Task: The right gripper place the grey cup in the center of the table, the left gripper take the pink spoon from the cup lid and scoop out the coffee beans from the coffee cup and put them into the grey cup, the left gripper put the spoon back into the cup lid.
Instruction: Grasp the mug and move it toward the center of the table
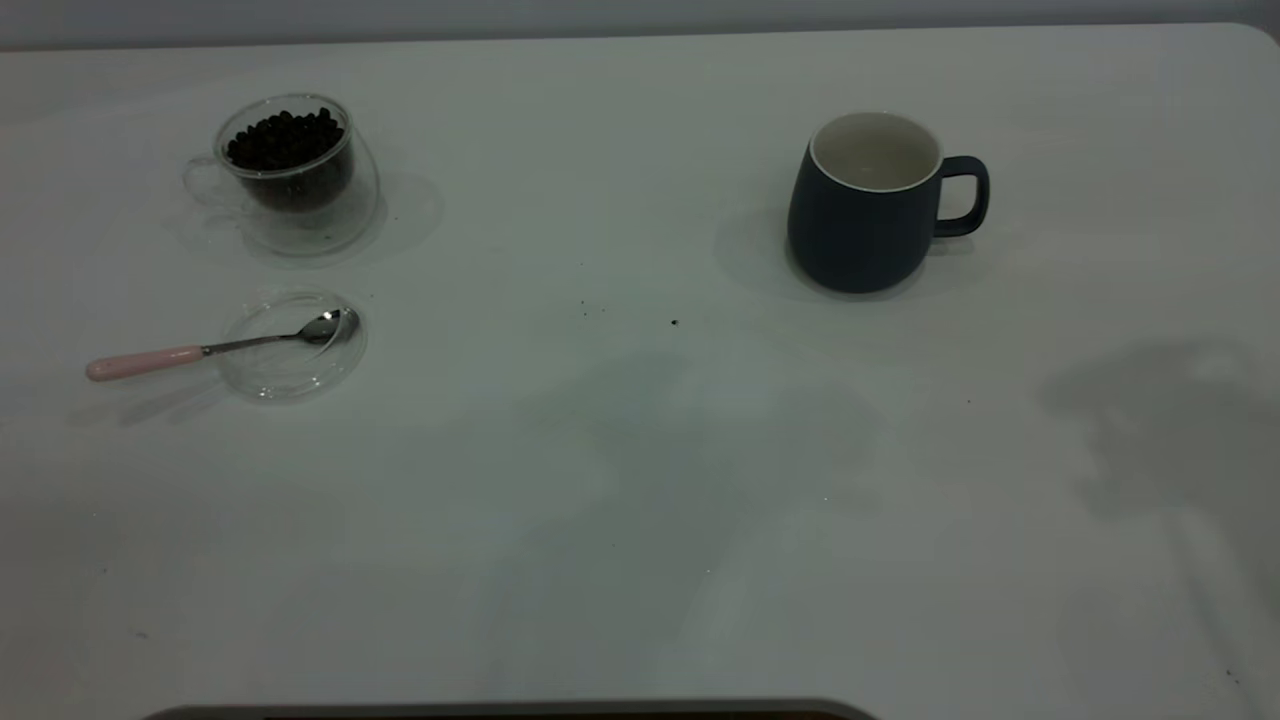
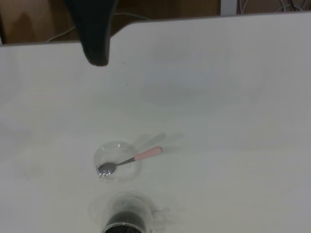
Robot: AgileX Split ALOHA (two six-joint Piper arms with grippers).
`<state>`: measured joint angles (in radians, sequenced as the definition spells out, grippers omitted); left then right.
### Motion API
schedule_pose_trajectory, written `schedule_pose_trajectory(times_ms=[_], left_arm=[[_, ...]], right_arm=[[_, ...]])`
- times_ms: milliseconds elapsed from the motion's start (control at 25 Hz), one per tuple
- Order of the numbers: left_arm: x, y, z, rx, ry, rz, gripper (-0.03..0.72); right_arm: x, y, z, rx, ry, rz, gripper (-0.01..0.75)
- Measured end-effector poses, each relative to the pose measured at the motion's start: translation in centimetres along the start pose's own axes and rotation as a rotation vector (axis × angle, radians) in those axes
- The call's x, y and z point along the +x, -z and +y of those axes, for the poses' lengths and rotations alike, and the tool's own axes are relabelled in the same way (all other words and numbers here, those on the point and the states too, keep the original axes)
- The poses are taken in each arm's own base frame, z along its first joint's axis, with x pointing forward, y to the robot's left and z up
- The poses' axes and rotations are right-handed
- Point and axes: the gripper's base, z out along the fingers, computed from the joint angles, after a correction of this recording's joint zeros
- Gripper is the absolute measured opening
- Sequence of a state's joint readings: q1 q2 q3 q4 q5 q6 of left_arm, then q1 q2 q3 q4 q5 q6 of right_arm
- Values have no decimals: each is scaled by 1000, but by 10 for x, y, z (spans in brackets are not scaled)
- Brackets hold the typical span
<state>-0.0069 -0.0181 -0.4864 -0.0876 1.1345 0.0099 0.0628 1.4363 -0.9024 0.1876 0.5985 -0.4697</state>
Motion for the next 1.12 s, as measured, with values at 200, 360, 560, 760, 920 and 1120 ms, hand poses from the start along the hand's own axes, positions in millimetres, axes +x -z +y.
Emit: schedule_pose_trajectory(times_ms=[200, 360, 560, 760, 920, 1120], left_arm=[[0, 0, 0, 0, 0, 0, 522], [0, 0, 0, 0, 0, 0, 522], [0, 0, 0, 0, 0, 0, 522], [0, 0, 0, 0, 0, 0, 522], [0, 0, 0, 0, 0, 0, 522], [0, 0, 0, 0, 0, 0, 522]], right_arm=[[-21, -54, -13, -23, 91, 72, 584], [-30, -97, -22, -39, 209, 110, 578], [-45, -157, -36, -40, 463, 118, 571], [-42, -206, -48, -50, 890, 122, 547], [-34, -231, -47, -85, 1110, 111, 542], [-27, -249, -40, -118, 1174, 44, 540]])
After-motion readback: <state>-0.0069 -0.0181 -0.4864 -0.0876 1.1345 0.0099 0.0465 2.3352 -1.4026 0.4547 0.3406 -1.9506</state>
